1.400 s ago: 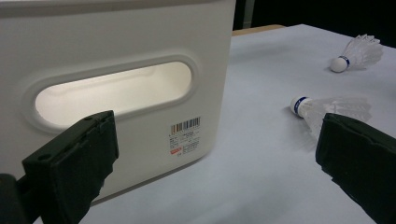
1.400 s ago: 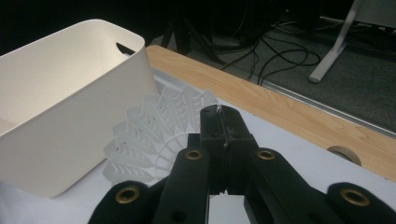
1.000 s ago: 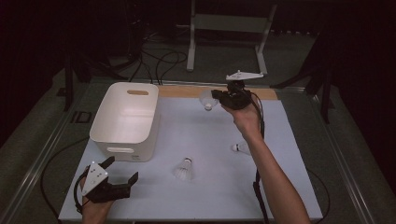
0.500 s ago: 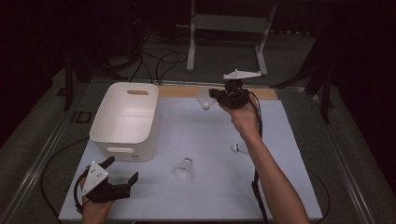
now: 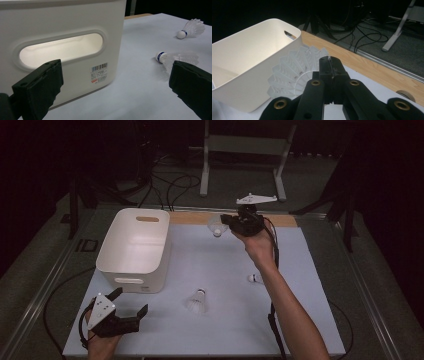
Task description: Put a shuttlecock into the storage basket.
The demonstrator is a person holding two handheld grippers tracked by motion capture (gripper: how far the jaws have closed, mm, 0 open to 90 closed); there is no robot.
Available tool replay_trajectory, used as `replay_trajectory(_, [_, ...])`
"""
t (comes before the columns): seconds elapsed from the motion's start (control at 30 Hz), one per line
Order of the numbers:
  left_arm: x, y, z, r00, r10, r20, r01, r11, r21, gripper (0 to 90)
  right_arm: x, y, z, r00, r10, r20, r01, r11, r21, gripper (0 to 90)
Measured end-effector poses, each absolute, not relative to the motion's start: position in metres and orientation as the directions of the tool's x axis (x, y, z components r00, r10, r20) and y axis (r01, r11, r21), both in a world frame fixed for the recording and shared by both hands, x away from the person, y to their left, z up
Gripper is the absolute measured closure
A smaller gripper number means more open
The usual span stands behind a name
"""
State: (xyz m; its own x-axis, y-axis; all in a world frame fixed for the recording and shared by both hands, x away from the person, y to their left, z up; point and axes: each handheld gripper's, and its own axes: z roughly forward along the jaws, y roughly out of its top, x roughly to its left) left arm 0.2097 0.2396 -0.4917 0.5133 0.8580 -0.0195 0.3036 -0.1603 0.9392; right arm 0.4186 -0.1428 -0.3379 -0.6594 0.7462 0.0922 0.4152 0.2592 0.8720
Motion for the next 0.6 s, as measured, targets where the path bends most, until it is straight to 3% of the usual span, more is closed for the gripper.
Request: replay_trajectory(0.6, [0.2097,0.2397,-0.4917,0.518,0.855,-0.014,0.306,-0.17,0.937,0.0,0.4164,-0.1348,-0.3354,-0.672,0.734,0.096,0.404,0.255,0.878,89.4])
